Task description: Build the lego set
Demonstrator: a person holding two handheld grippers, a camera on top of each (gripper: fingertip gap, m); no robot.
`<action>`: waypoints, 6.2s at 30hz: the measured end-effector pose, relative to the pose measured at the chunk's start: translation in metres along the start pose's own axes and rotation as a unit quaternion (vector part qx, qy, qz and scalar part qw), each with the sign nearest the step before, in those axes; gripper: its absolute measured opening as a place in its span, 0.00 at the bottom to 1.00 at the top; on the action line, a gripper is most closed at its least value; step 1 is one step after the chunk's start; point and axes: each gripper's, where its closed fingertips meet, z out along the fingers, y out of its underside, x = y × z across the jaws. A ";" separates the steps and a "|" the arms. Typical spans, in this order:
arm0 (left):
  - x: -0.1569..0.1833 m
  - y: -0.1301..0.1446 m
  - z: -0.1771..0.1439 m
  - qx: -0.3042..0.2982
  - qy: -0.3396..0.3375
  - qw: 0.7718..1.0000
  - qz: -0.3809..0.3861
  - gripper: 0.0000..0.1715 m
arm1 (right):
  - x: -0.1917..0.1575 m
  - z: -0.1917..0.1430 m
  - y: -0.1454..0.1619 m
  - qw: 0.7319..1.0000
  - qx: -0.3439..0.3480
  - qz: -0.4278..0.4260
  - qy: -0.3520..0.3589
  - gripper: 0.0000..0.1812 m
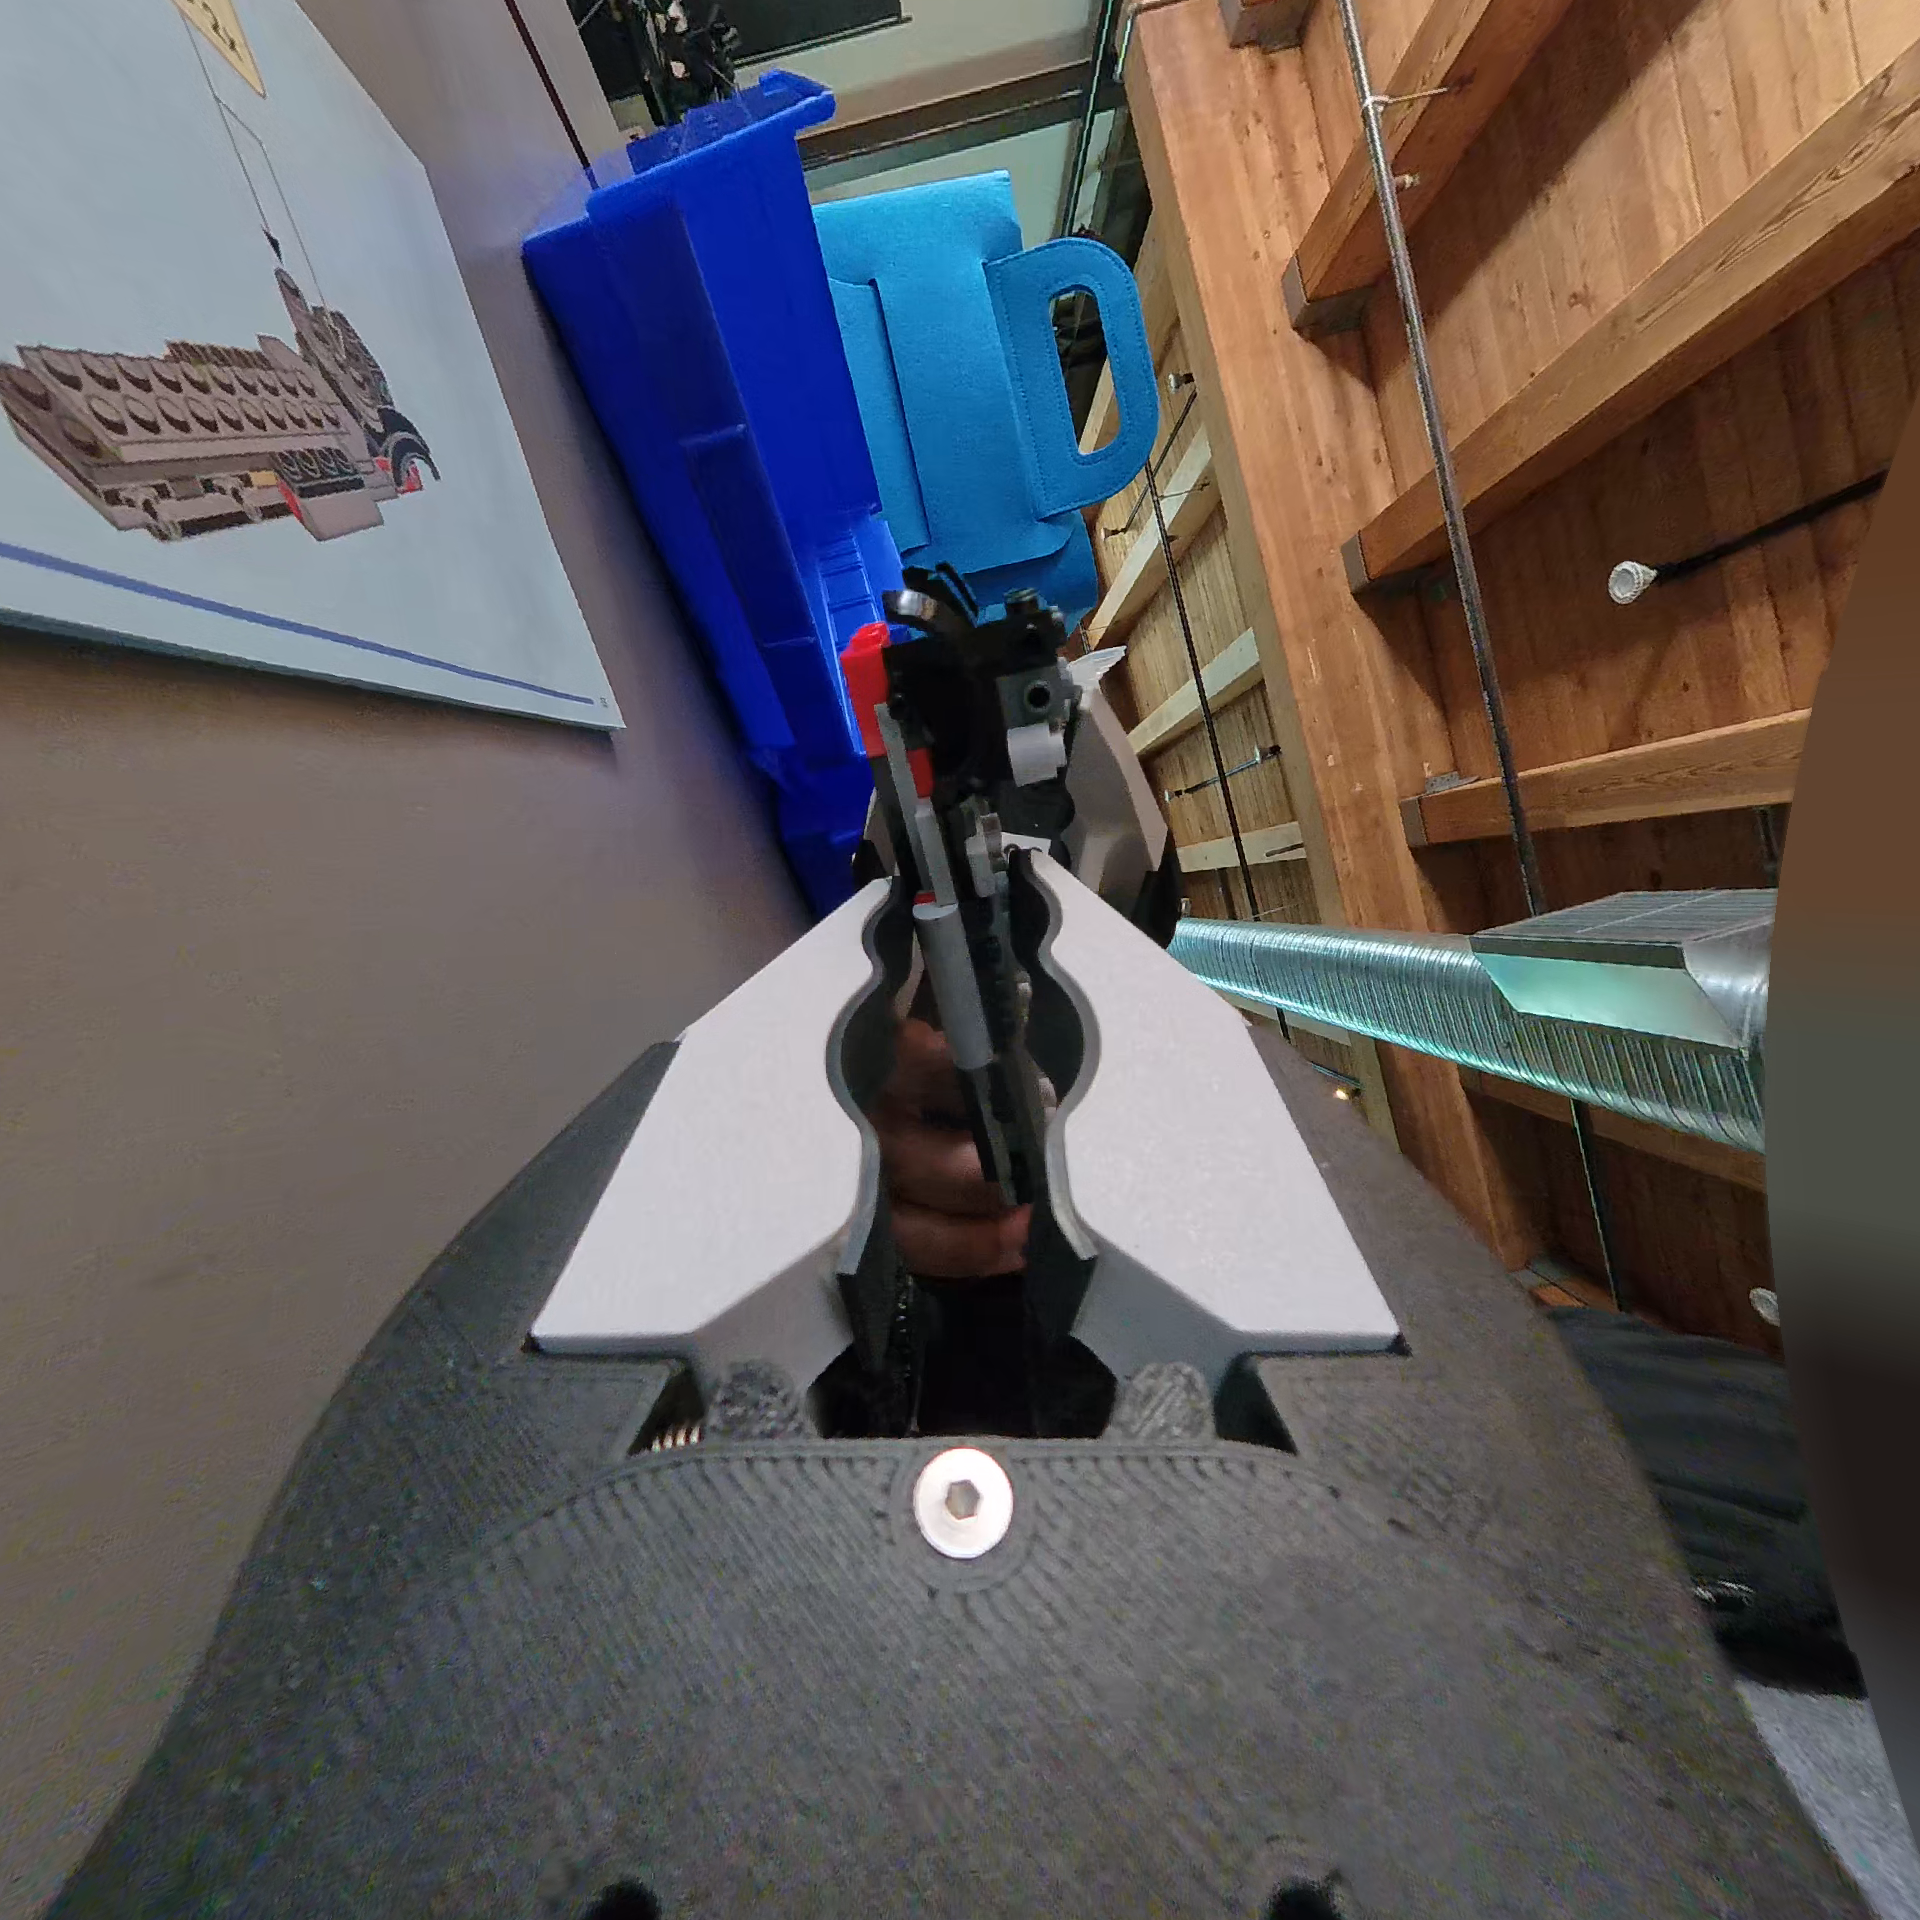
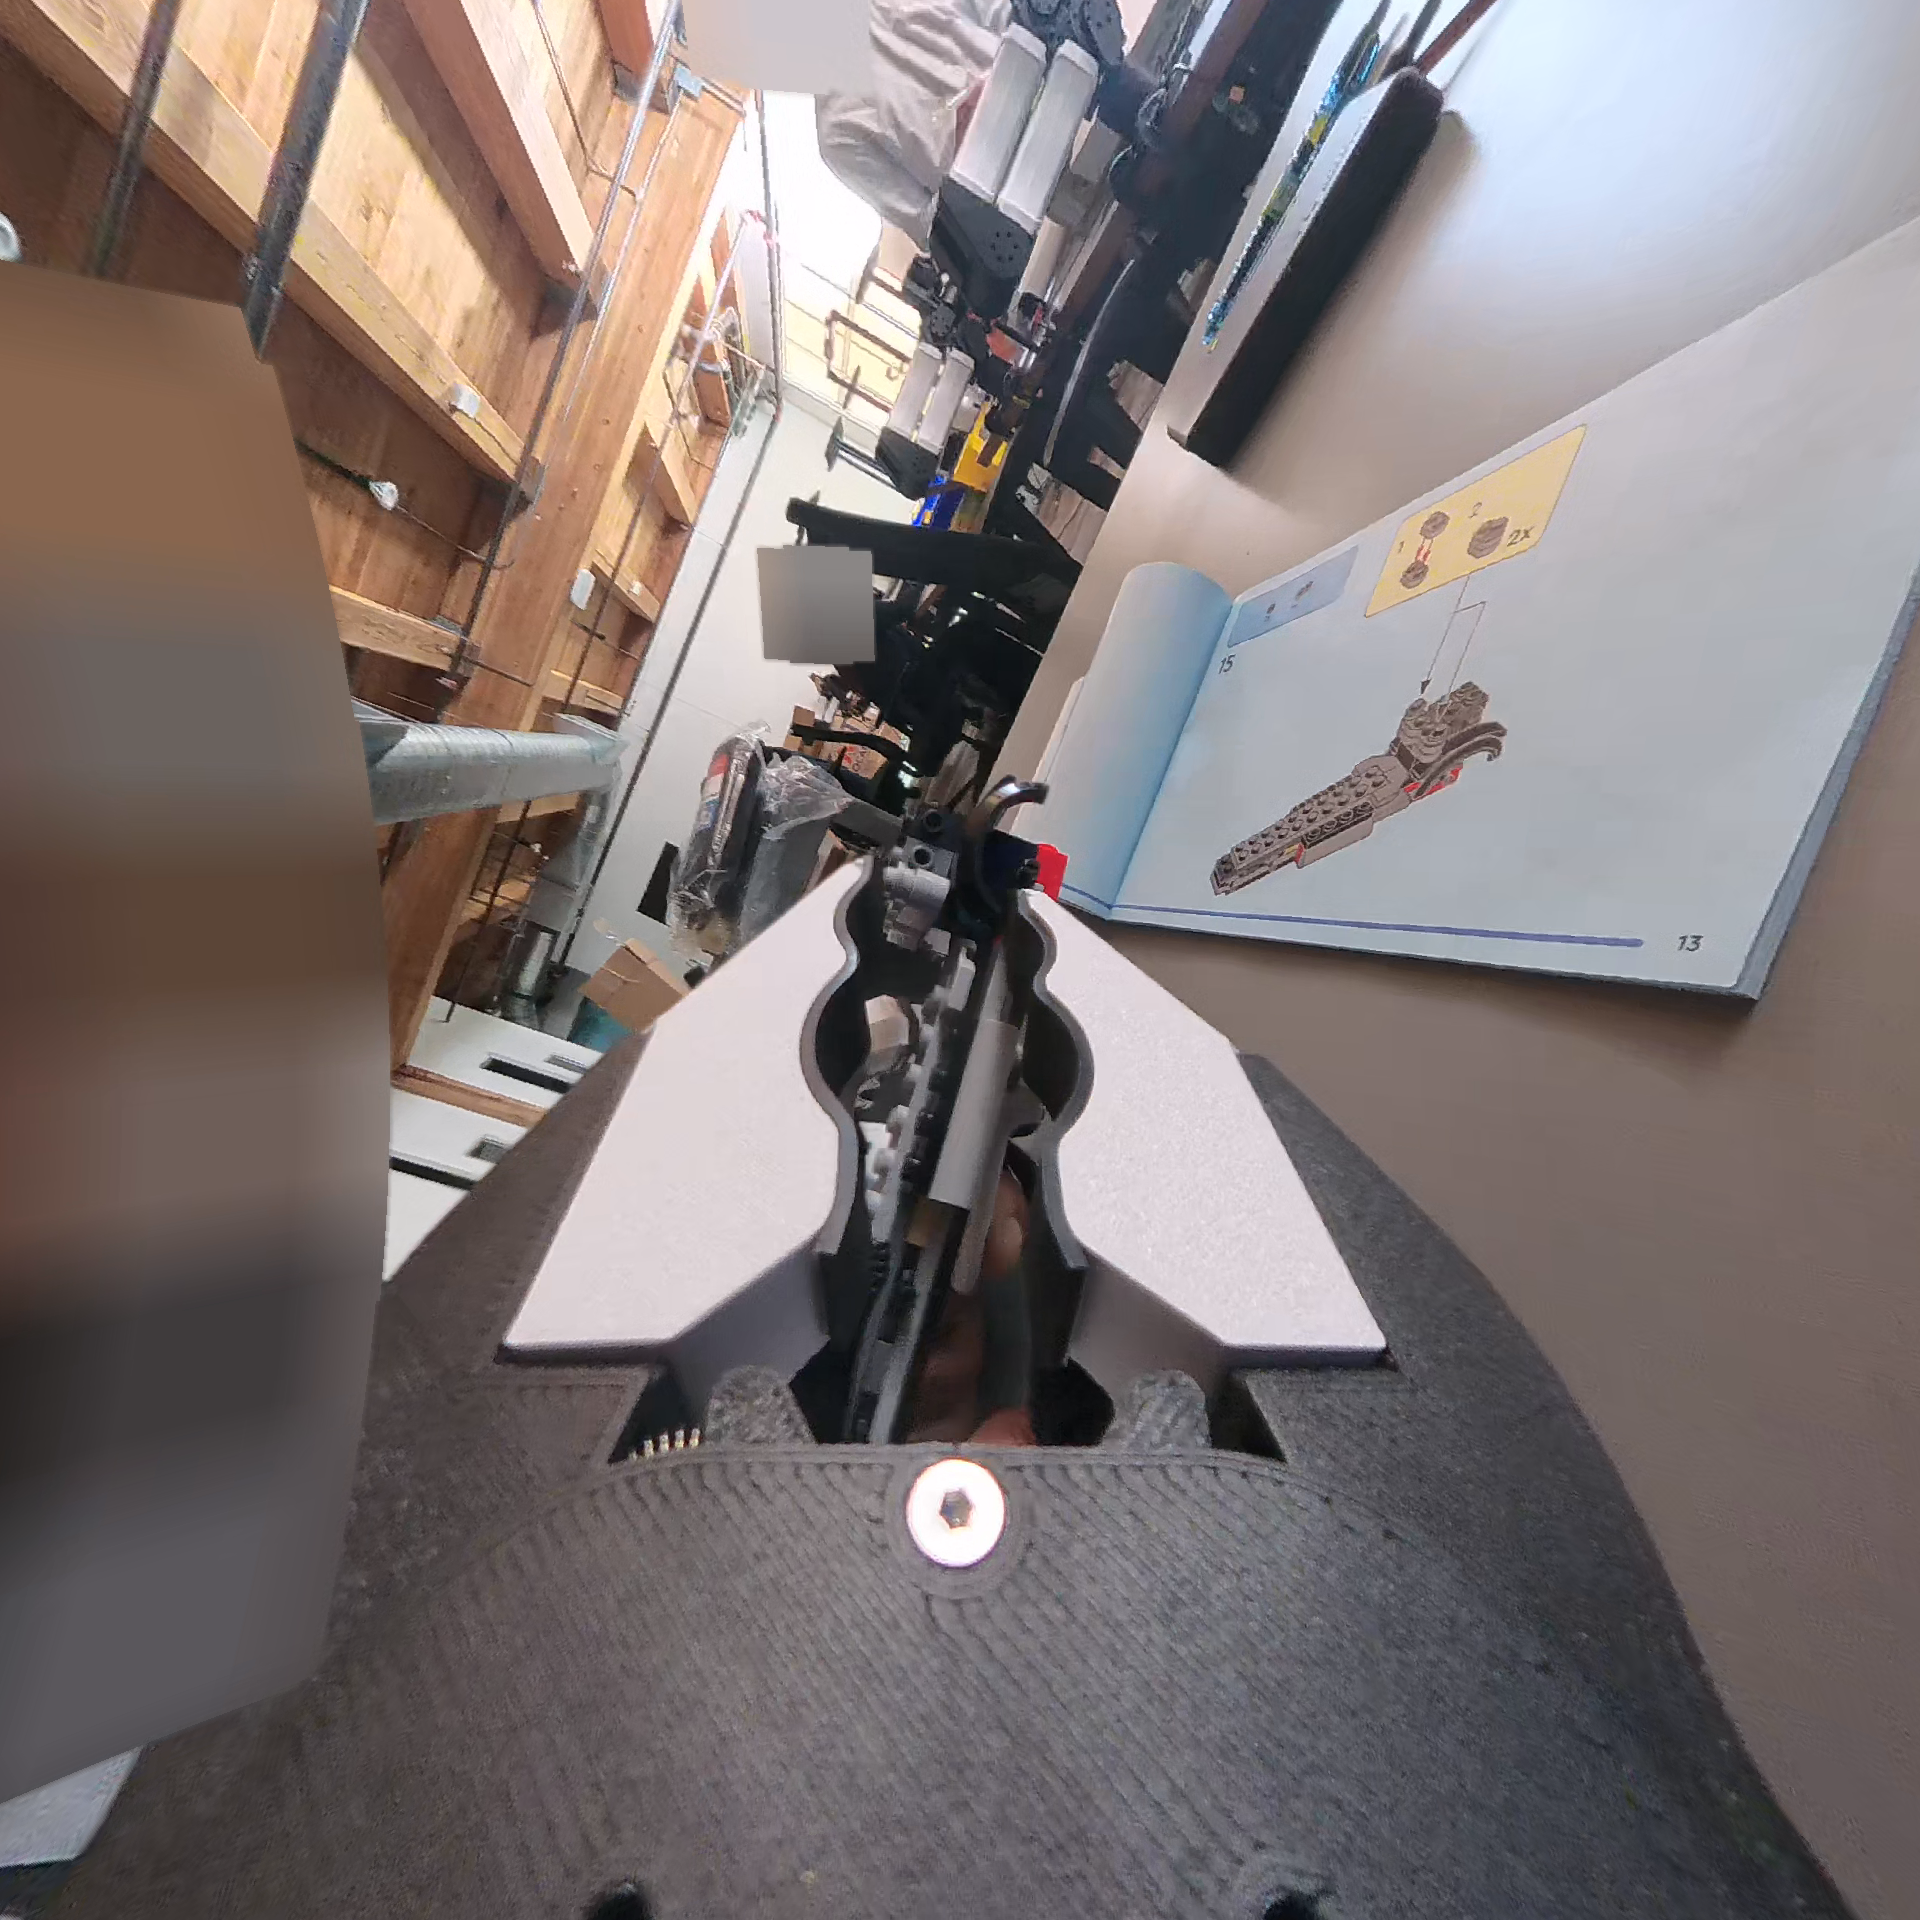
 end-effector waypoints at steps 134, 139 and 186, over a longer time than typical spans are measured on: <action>-0.009 0.067 0.153 -0.375 -0.088 0.765 0.517 0.05 | 0.043 -0.209 -0.005 0.966 0.202 0.158 0.032 0.10; 0.008 0.075 0.154 -0.389 -0.072 0.743 0.539 0.05 | 0.037 -0.198 0.001 0.960 0.216 0.178 0.015 0.10; 0.005 0.072 0.150 -0.388 -0.090 0.756 0.520 0.16 | 0.029 -0.191 0.005 0.960 0.211 0.184 -0.013 0.10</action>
